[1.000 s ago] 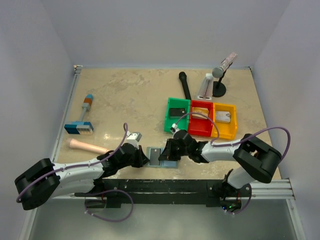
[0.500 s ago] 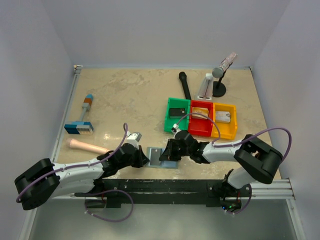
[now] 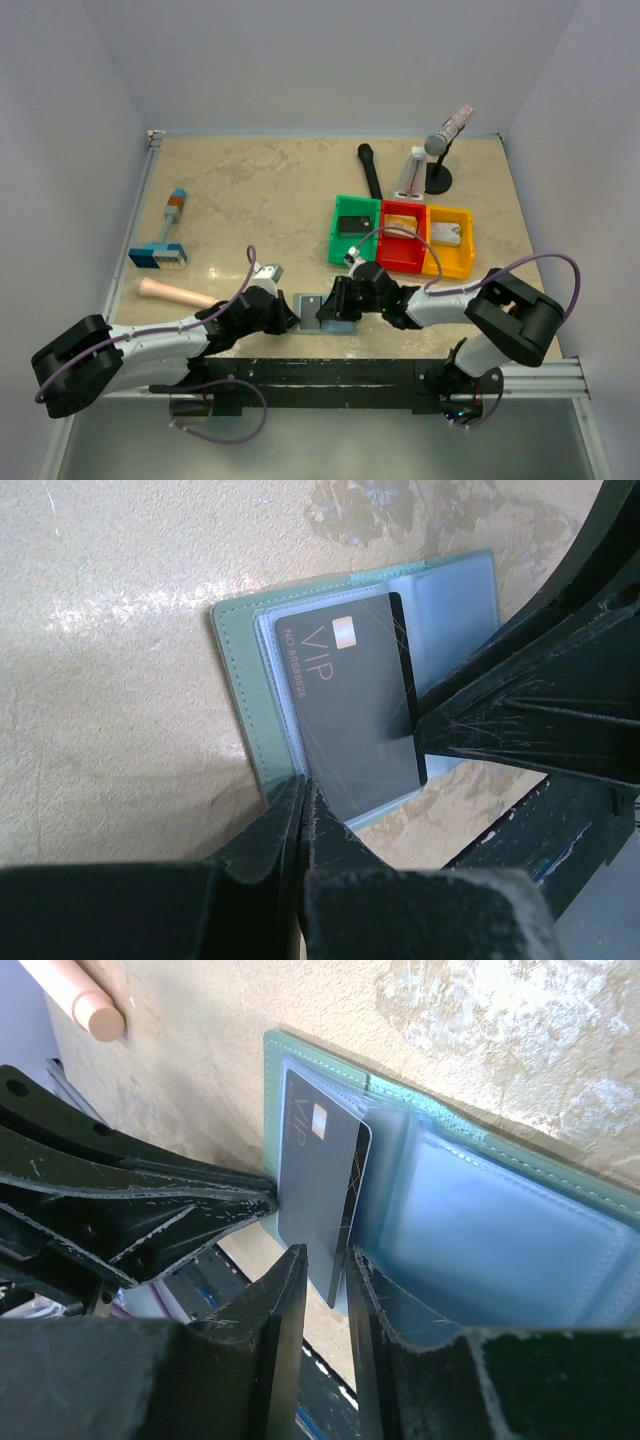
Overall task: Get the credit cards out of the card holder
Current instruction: Remove the credit card from the card holder.
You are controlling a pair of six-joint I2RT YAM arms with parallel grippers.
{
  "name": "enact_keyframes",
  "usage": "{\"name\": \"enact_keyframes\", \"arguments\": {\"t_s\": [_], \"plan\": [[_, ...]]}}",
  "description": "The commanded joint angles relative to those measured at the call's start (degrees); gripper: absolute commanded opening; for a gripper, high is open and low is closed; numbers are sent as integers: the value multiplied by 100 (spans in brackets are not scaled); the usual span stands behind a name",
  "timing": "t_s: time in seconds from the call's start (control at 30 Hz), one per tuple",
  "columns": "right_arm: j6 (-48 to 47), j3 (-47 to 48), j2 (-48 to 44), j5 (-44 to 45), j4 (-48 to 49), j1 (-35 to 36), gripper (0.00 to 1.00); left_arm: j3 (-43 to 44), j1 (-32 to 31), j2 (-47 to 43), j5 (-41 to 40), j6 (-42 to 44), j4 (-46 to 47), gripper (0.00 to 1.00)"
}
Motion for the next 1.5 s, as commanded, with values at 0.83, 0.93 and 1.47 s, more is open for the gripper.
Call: {"name": "enact_keyframes", "arguments": {"t_s": [0.83, 0.93, 1.47], "plan": [[349, -34, 886, -1014, 1985, -134, 32, -233, 40, 281, -36, -17, 113, 0], [314, 19, 886, -1085, 1914, -125, 33, -224, 40, 290, -28, -17, 131, 0], [77, -95, 359, -971, 1413, -142, 34, -294, 40, 167, -124, -79, 60, 0]]}}
